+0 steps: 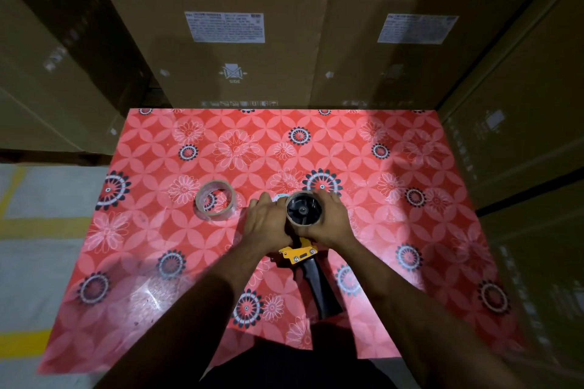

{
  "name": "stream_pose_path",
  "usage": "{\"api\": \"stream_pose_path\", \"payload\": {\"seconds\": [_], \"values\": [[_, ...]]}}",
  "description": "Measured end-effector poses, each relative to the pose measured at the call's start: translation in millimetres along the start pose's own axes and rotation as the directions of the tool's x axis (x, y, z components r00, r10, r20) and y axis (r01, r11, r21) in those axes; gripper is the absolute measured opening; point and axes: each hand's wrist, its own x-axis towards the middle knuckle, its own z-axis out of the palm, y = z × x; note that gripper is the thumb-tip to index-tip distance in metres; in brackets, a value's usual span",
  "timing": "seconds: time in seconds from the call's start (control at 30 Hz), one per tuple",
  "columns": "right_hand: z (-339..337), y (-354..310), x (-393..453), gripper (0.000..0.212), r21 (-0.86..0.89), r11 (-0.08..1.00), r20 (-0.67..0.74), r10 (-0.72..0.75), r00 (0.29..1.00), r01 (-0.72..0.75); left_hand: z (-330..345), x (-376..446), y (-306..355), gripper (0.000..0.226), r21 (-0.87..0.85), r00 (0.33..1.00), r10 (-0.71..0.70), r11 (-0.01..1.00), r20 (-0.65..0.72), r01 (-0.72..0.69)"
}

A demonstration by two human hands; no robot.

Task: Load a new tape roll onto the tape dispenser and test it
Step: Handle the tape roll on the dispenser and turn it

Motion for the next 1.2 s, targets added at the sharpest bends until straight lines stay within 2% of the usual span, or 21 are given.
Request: {"api": "stream_pose_path", "payload": {"seconds": [0.1, 0.17, 0.23, 0.3, 0.43, 0.53, 0.63, 0.67, 0.73, 0.77, 0.83, 0.9, 1.03, 1.13, 1.2], "values": [[-1, -2, 0, 0.096, 0.004, 1.0, 0.02, -0.014, 1.0, 0.014, -2, 0, 1, 0.063, -0.003, 1.0, -0.027, 1.0, -0.002, 0.027], [0, -7, -1, 0.101, 0.008, 0.999, 0.004, 0.035, 0.999, -0.035, -5, -3, 2, 0.057, 0.002, 0.999, -0.04, 0.999, -0.005, 0.04], [0, -10, 1, 0.097, 0.011, 0.995, -0.01, 0.097, 0.995, -0.097, -6, -5, 3, 0.057, 0.003, 0.999, -0.039, 0.999, -0.018, 0.039], [-4, -10, 4, 0.089, -0.012, 0.994, -0.006, 0.107, 0.994, -0.107, -7, -6, 3, 0.061, -0.019, 0.999, -0.03, 0.999, -0.013, 0.03], [-11, -5, 6, 0.088, -0.026, 1.0, 0.029, 0.011, 1.0, -0.01, 0, -1, -1, 0.079, -0.012, 1.0, 0.016, 1.0, -0.021, -0.016], [-7, -5, 2, 0.098, -0.04, 0.999, 0.079, 0.009, 0.997, -0.006, 3, 0, -1, 0.085, -0.011, 0.999, 0.016, 1.0, -0.036, -0.016], [-5, -15, 0, 0.117, -0.01, 0.992, 0.08, 0.124, 0.989, -0.123, 1, -1, 0, 0.089, -0.015, 1.0, -0.006, 1.0, -0.027, 0.006], [-5, -17, 0, 0.115, -0.002, 0.987, 0.059, 0.161, 0.985, -0.161, 1, -1, -1, 0.089, -0.015, 1.0, -0.012, 1.0, -0.029, 0.011], [-7, -18, 3, 0.097, -0.009, 0.984, 0.032, 0.177, 0.984, -0.177, 2, 0, -2, 0.093, -0.009, 1.0, -0.002, 1.0, -0.022, 0.002], [-7, -17, 4, 0.089, -0.018, 0.986, 0.034, 0.164, 0.986, -0.164, 4, 1, -4, 0.099, -0.008, 1.0, 0.004, 1.0, -0.021, -0.004], [-9, -14, 5, 0.085, -0.042, 0.993, 0.058, 0.115, 0.992, -0.113, 9, 2, -6, 0.113, -0.013, 1.0, 0.011, 1.0, -0.021, -0.011], [-9, -10, 5, 0.094, -0.042, 0.998, 0.088, 0.058, 0.994, -0.054, 13, 4, -7, 0.117, -0.028, 0.999, 0.008, 1.0, -0.034, -0.009], [-10, -16, 6, 0.114, -0.06, 0.998, 0.157, -0.003, 0.988, 0.013, 12, 4, -8, 0.109, -0.069, 0.999, -0.019, 0.998, -0.049, 0.016], [-10, -23, 5, 0.121, -0.064, 0.989, 0.132, 0.14, 0.981, -0.133, 14, 6, -8, 0.112, -0.033, 0.999, -0.002, 0.999, -0.047, 0.0], [-8, -21, 4, 0.111, -0.069, 0.98, 0.081, 0.193, 0.978, -0.188, 11, 5, -6, 0.12, -0.037, 1.0, -0.011, 0.999, -0.028, 0.009]]}}
